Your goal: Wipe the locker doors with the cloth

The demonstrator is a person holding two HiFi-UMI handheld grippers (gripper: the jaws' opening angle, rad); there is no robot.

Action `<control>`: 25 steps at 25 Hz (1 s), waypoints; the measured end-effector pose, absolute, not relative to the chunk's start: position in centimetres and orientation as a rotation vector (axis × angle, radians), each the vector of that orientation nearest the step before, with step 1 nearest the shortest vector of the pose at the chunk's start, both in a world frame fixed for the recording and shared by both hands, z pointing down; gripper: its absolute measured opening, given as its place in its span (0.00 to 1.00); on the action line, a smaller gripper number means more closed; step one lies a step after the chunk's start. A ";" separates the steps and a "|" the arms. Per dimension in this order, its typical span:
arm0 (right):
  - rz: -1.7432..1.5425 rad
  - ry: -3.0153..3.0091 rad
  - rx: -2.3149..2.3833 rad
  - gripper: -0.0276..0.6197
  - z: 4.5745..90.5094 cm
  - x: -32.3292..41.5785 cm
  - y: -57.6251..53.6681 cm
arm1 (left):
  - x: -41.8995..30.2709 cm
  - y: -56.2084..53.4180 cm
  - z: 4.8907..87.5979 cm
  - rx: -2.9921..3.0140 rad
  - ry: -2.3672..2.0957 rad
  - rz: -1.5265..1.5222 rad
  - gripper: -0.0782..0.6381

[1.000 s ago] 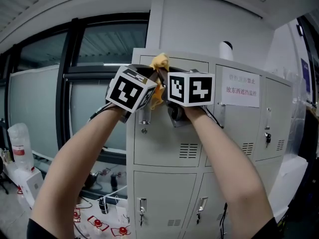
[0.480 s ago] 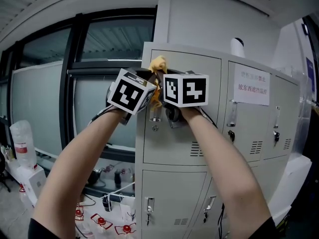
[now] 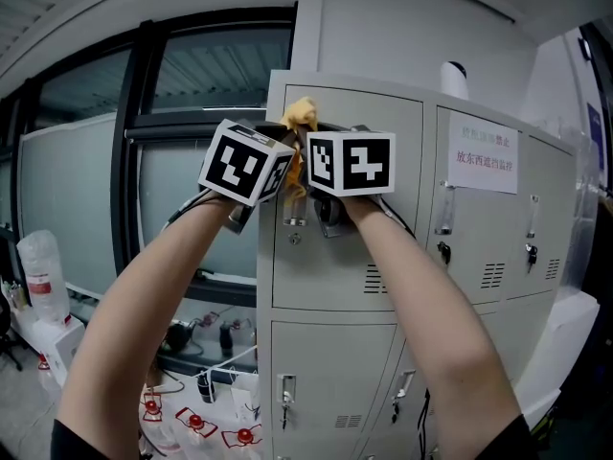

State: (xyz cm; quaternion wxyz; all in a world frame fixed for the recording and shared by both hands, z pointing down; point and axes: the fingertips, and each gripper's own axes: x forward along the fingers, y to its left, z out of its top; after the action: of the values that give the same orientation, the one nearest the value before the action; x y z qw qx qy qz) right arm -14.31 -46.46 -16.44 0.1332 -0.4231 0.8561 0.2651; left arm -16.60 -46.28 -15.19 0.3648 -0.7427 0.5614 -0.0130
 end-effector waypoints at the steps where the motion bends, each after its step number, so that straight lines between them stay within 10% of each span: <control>1: 0.770 2.484 -1.231 0.15 -16.4 -14.2 -46.5 | -16.5 -46.3 -15.2 -1.907 1.447 -0.043 0.16; 25: 0.782 2.447 -1.367 0.15 -16.2 -4.3 -47.5 | -6.4 -47.4 -15.1 -1.918 1.366 -0.109 0.16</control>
State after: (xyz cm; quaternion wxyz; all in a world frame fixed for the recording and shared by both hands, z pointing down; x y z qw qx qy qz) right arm -4.26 -47.55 -16.24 0.1154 -0.4666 0.8353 0.2668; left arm -6.45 -47.36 -15.10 0.3822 -0.7518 0.5357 -0.0429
